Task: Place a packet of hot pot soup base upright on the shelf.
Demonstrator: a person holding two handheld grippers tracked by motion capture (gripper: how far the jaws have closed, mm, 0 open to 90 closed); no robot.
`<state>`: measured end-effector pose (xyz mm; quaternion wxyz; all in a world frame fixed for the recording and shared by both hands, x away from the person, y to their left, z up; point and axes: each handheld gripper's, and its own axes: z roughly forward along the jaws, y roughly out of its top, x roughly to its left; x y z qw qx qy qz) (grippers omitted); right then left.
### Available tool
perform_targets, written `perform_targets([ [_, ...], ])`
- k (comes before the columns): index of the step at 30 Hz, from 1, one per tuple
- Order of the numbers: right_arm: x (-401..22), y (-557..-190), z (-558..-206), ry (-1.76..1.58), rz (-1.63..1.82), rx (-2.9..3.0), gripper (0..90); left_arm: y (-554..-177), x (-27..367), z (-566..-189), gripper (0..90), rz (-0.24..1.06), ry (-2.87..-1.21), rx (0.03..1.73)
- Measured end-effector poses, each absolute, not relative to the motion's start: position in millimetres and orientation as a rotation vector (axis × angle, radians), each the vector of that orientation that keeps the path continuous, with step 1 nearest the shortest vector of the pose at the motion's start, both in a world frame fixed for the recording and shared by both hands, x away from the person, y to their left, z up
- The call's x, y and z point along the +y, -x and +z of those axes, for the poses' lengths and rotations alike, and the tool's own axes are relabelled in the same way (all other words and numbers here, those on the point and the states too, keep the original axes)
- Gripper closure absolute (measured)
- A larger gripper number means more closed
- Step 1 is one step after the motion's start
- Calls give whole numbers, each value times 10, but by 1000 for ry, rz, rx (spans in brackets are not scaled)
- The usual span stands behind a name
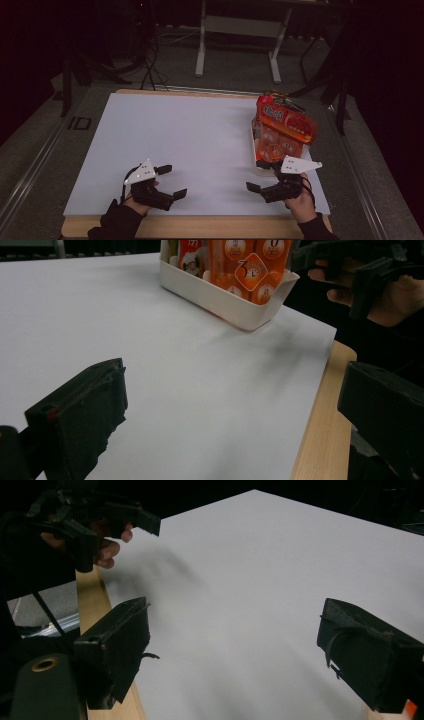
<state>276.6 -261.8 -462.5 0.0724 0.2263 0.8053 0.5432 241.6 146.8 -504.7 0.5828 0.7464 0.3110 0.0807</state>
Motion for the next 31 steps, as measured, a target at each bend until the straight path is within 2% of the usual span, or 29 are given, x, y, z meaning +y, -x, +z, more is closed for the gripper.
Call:
perform_targets([
  [31, -2671, -2786, -4758, -636, 1545, 2426, 133, -2424, 1455, -5141, 0, 176, -1761, 725],
])
